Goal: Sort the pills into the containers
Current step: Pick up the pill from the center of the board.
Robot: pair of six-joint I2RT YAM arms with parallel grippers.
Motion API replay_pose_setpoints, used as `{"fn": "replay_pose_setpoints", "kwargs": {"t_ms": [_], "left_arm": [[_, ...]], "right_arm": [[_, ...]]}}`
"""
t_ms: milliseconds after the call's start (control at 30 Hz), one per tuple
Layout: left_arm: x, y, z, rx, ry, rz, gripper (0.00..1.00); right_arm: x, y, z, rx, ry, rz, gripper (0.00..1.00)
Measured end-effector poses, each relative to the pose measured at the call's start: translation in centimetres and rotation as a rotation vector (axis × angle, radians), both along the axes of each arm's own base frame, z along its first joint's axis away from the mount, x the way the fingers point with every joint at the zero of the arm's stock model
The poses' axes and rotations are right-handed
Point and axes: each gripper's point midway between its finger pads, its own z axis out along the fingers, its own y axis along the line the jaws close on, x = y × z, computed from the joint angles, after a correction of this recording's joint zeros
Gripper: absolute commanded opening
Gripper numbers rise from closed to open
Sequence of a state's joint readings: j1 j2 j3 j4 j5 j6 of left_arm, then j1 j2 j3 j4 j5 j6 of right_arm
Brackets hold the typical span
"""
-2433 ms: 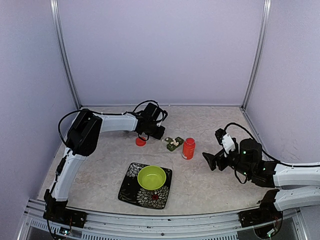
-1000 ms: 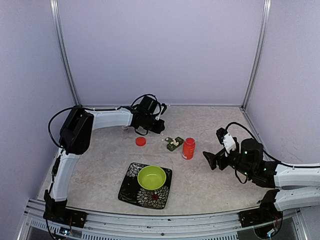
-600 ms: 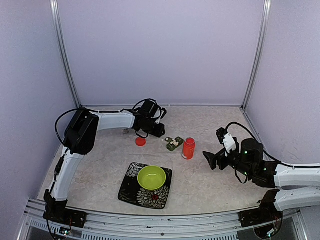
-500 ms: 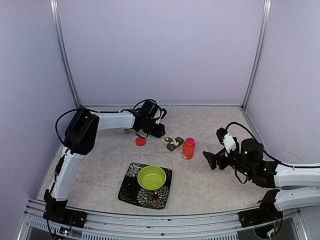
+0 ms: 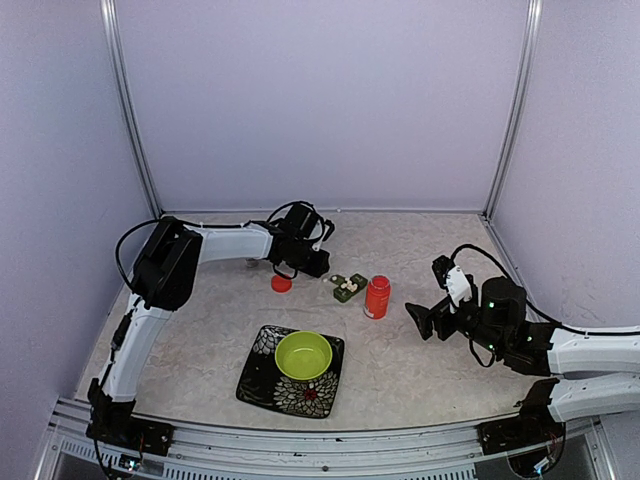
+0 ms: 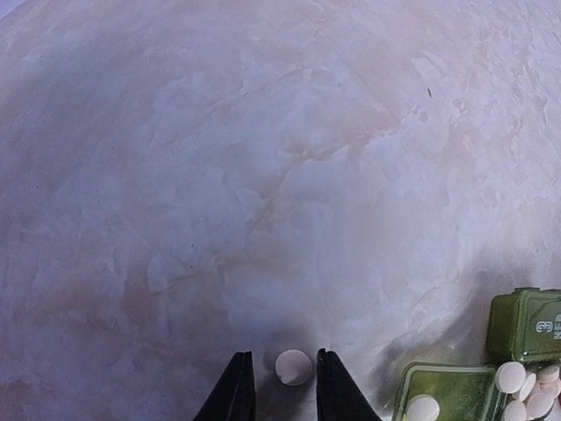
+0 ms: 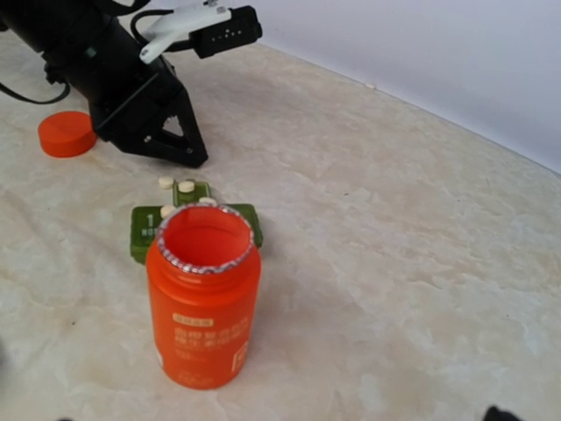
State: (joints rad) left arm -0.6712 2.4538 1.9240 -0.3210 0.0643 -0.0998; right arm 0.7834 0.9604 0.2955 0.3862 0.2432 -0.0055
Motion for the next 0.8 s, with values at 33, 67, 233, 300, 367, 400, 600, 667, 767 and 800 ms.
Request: {"fn": "replay_pose_setpoints", "kwargs": {"t_ms": [33, 67, 233, 300, 367, 400, 600, 667, 767, 800], "left_arm": [[0.03, -0.08, 0.0, 0.0, -0.001, -0.001, 0.24], [0.1, -0.2, 0.02, -0.002, -0.003, -0.002, 0.23], [0.07, -0.76, -0.05, -0.009, -0.012, -0.009, 0.12], [-0.03, -0.92, -0.06, -0.01, -0.013, -0.013, 0.07], [-0.08, -1.01, -0.05, -0.011, -0.013, -0.015, 0.06], [-0.09, -1.04, -0.03, -0.012, -0.014, -0.015, 0.06], [-0.04, -1.03, -0.02, -0.013, -0.017, -0.013, 0.05], [-0.03, -0.99, 0.03, -0.013, -0.02, -0.011, 0.05], [-0.18, -0.74, 0.14, -0.01, -0.022, -0.007, 0.05], [-0.32, -0.59, 0.21, -0.007, -0.021, -0.006, 0.05]], "right_arm": [[0.0, 0.0, 0.0, 0.0, 0.0, 0.0, 1.0], [0.0, 0.0, 0.0, 0.0, 0.0, 0.0, 1.0], [0.0, 0.01, -0.04, -0.001, 0.001, 0.0, 1.0], [0.02, 0.02, -0.18, -0.004, 0.004, 0.0, 1.0], [0.02, 0.02, -0.19, -0.005, 0.004, 0.0, 1.0], [0.02, 0.02, -0.19, -0.004, 0.004, 0.0, 1.0], [0.02, 0.02, -0.18, -0.004, 0.004, 0.0, 1.0], [0.02, 0.02, -0.19, -0.005, 0.004, 0.0, 1.0], [0.02, 0.02, -0.2, -0.005, 0.004, 0.0, 1.0], [0.02, 0.02, -0.2, -0.005, 0.004, 0.0, 1.0]]}}
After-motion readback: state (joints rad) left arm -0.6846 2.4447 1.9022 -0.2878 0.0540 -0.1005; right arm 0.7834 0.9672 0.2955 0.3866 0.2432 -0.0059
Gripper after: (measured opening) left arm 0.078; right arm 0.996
